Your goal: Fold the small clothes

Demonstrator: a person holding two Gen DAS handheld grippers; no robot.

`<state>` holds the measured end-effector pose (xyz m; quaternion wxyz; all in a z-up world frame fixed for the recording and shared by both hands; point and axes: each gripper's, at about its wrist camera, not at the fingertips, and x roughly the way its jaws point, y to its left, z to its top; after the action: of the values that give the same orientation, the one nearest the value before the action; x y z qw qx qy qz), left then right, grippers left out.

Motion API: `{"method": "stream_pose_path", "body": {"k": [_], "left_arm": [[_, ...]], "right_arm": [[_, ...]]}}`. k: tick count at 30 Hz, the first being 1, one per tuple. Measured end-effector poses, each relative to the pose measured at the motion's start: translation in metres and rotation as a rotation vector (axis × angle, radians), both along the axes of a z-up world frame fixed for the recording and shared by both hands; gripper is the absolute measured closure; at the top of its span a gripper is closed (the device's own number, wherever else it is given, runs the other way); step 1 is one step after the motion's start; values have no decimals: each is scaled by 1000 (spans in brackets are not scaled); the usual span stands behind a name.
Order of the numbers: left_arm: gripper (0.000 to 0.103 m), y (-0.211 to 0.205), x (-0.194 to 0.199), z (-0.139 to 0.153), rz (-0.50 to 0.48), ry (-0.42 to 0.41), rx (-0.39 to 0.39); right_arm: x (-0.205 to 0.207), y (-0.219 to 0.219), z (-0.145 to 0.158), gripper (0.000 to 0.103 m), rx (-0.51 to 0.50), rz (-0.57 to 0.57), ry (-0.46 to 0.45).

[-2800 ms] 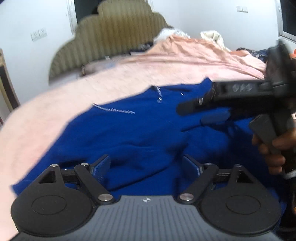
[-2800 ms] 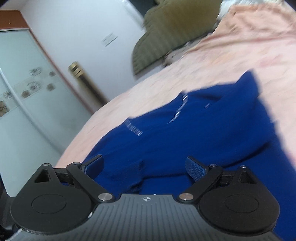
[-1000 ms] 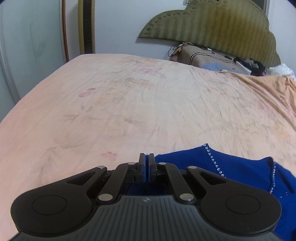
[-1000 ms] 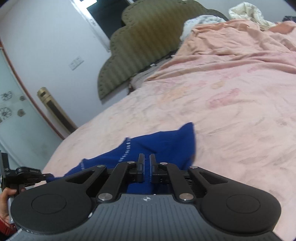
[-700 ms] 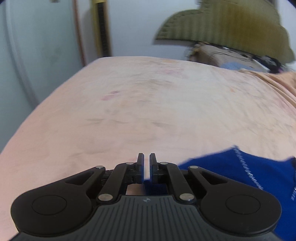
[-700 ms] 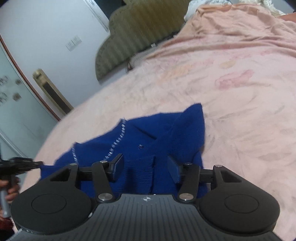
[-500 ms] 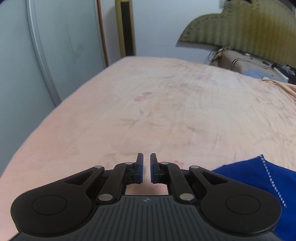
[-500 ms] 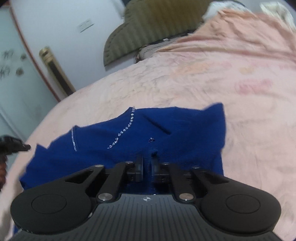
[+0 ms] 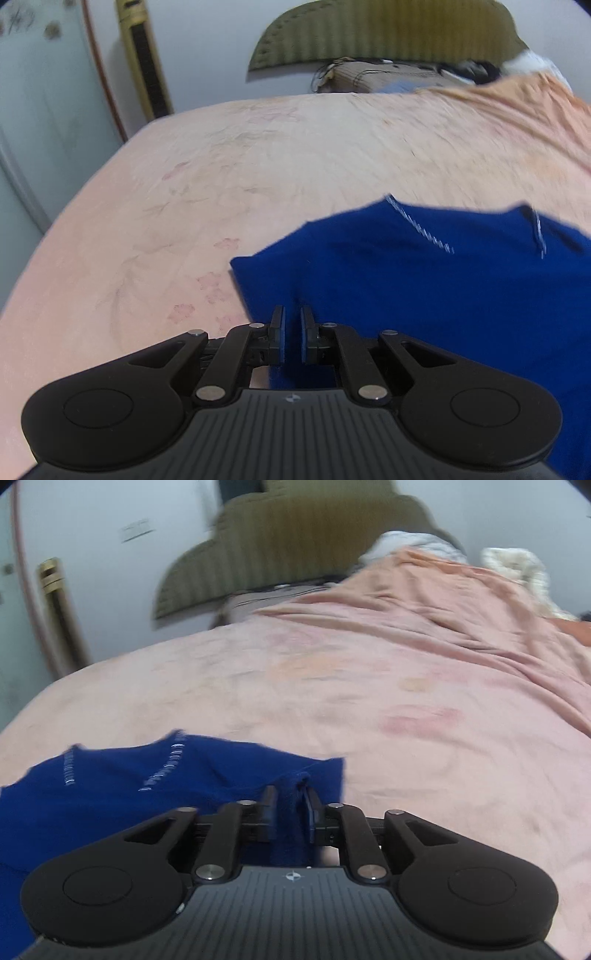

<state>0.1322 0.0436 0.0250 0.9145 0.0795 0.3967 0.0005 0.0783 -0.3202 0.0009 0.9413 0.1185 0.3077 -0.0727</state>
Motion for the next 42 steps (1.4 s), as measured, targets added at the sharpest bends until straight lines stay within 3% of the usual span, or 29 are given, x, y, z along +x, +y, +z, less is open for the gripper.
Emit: {"method": "stream_pose_path", "body": {"k": [1, 3, 5, 7, 8, 9, 11, 13, 15, 17, 19, 22, 25, 37, 42], "left_arm": [[96, -5, -4, -3, -9, -12, 29], [96, -13, -5, -9, -22, -13, 69], [96, -19, -6, -15, -27, 1, 83], [96, -24, -11, -18, -19, -18, 103], [95, -26, -15, -18, -13, -25, 114], [95, -26, -20, -16, -9, -31, 110], [95, -22, -31, -10, -5, -39, 73], [95, -17, -43, -6, -3, -43, 45], [95, -16, -54, -7, -1, -41, 45], [95, -18, -64, -10, 8, -35, 40], [95, -19, -73, -14, 12, -22, 13], [95, -24, -88, -23, 16, 8, -26], [94, -31, -101, -31, 20, -19, 13], [92, -63, -124, -55, 0, -180, 225], [92, -62, -123, -55, -1, -185, 224]], "right_arm": [[-7, -3, 2, 67, 5, -36, -25], [-21, -3, 8, 68, 13, -79, -92], [-27, 4, 11, 63, 23, -24, -115], [-24, 16, 6, 43, 44, 102, -76], [-20, 20, 2, 38, 41, 136, -46], [-16, 23, -4, 33, 15, 139, -9], [-13, 22, -12, 32, -63, 37, 33], [-24, 12, -9, 31, -49, -47, 6], [-43, 8, -2, 30, 46, -20, -66], [-57, 12, -2, 23, 106, 33, -81], [-66, 22, -7, 16, 83, 67, -58], [-82, 39, -12, 13, 9, 40, -48], [-94, 42, -18, 2, 66, 28, -71], [-93, 58, -34, 1, 4, 37, -8], [-93, 58, -34, 1, -2, 38, -8]]}}
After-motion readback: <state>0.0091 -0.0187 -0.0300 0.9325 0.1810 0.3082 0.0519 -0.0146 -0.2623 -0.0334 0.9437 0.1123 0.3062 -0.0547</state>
